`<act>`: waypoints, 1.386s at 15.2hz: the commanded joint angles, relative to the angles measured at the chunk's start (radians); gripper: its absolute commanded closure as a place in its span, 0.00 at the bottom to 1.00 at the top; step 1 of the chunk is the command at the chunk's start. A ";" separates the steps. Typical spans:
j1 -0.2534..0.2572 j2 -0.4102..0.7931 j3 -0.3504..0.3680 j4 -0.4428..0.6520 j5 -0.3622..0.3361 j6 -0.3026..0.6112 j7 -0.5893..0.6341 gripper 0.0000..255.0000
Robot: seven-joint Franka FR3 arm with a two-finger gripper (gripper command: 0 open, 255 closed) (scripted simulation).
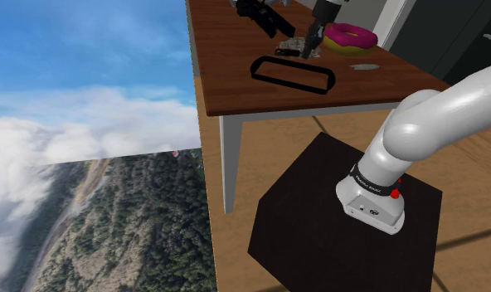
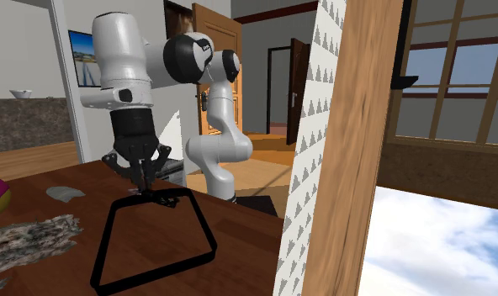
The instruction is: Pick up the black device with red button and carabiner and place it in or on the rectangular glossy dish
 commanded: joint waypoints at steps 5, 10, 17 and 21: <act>-0.002 0.016 -0.014 -0.066 -0.002 0.082 -0.014 1.00; -0.002 0.025 -0.020 -0.092 -0.003 0.117 -0.019 1.00; -0.002 0.025 -0.020 -0.092 -0.003 0.117 -0.019 0.00; -0.002 0.025 -0.020 -0.092 -0.002 0.117 -0.019 0.00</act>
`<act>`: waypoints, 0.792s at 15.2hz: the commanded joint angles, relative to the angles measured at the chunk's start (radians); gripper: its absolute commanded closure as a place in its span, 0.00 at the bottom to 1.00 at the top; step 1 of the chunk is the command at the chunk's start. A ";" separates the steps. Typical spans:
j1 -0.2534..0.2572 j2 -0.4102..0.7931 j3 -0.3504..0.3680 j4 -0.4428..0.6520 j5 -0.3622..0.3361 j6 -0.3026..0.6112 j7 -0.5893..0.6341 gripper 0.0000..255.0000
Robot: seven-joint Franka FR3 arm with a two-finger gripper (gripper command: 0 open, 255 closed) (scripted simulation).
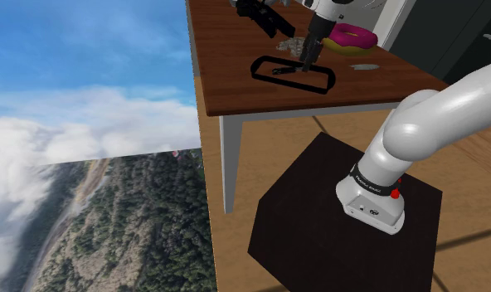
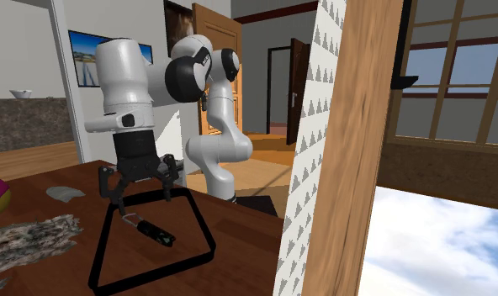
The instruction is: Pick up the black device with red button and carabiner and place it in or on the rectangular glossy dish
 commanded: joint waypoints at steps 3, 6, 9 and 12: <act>-0.007 -0.037 0.009 0.075 -0.005 -0.111 0.006 0.00; -0.009 -0.044 0.011 0.096 -0.006 -0.139 0.007 0.00; -0.009 -0.044 0.011 0.096 -0.006 -0.139 0.007 0.00; -0.009 -0.044 0.011 0.096 -0.006 -0.139 0.007 0.00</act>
